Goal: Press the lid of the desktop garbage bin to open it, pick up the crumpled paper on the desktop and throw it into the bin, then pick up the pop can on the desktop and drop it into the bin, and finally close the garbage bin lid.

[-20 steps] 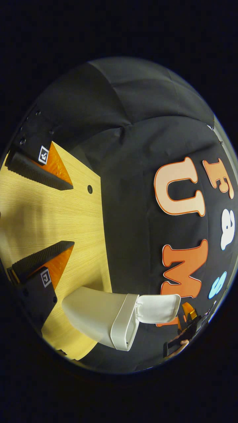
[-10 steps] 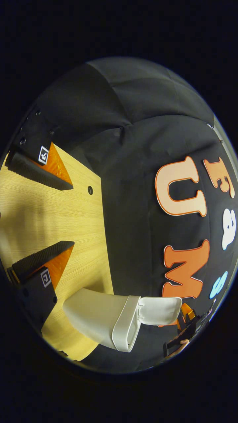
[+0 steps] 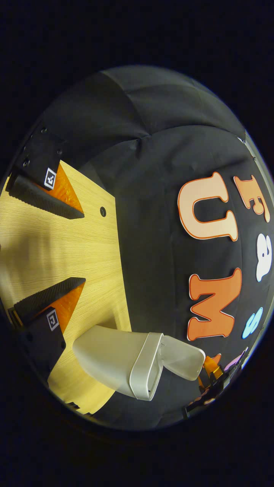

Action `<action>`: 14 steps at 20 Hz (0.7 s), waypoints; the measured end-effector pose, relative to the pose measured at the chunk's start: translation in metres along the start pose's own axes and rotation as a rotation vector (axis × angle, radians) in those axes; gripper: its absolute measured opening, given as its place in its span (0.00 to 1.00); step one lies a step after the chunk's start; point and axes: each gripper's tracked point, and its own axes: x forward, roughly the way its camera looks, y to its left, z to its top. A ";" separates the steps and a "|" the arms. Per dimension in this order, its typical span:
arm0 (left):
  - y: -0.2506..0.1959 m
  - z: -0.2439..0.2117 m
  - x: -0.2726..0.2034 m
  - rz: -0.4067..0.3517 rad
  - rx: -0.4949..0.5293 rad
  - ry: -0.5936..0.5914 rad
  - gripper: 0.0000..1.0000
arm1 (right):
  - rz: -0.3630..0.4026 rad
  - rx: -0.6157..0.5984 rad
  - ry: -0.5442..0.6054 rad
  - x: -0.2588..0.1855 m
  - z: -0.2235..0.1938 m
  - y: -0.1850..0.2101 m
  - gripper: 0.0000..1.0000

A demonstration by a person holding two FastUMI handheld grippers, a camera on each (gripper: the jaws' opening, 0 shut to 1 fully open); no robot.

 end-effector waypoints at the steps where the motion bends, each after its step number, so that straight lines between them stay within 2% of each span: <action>1: -0.002 -0.001 -0.002 -0.001 0.003 -0.001 0.98 | 0.003 -0.004 0.019 -0.002 -0.009 0.000 0.82; 2: -0.003 -0.001 -0.002 -0.004 0.004 -0.003 1.00 | 0.005 -0.006 0.035 -0.004 -0.016 0.000 0.82; 3: -0.004 -0.001 -0.004 -0.008 0.005 -0.004 0.98 | 0.005 -0.009 0.050 -0.006 -0.024 0.000 0.82; 14: -0.011 -0.002 -0.013 -0.016 0.023 -0.012 0.98 | 0.022 -0.069 0.198 -0.016 -0.096 0.023 0.80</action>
